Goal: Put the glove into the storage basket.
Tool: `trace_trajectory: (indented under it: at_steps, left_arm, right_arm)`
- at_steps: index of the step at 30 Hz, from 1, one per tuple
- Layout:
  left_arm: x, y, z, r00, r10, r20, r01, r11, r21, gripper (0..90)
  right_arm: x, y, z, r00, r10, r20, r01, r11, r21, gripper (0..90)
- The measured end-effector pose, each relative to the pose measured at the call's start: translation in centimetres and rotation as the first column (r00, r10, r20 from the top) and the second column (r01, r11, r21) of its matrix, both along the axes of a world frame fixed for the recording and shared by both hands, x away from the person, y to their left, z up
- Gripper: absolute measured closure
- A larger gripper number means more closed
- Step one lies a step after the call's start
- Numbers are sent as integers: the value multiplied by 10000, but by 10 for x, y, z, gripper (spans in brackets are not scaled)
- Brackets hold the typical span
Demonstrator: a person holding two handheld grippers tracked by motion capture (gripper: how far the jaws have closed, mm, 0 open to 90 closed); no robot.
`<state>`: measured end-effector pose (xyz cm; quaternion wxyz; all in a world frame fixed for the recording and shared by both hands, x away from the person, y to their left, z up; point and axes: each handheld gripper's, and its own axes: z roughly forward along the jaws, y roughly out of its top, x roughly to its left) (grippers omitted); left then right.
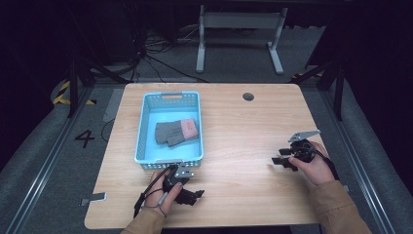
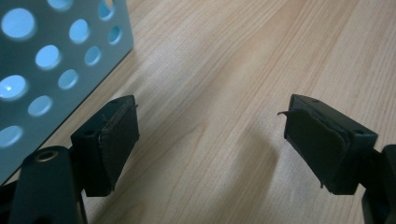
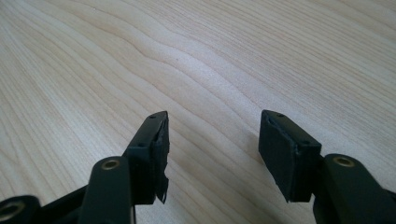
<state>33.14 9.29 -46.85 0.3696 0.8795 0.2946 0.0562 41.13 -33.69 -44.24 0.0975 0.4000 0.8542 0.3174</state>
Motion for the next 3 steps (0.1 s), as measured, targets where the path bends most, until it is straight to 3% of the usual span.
trace_trajectory:
  at_steps: [3]
  left_arm:
    - [0, 0, -1, 9999, 46, 109, -46, 10000, 18, 178]
  right_arm:
    - [1, 0, 0, 10000, -37, 43, 37, 10000, -14, 440]
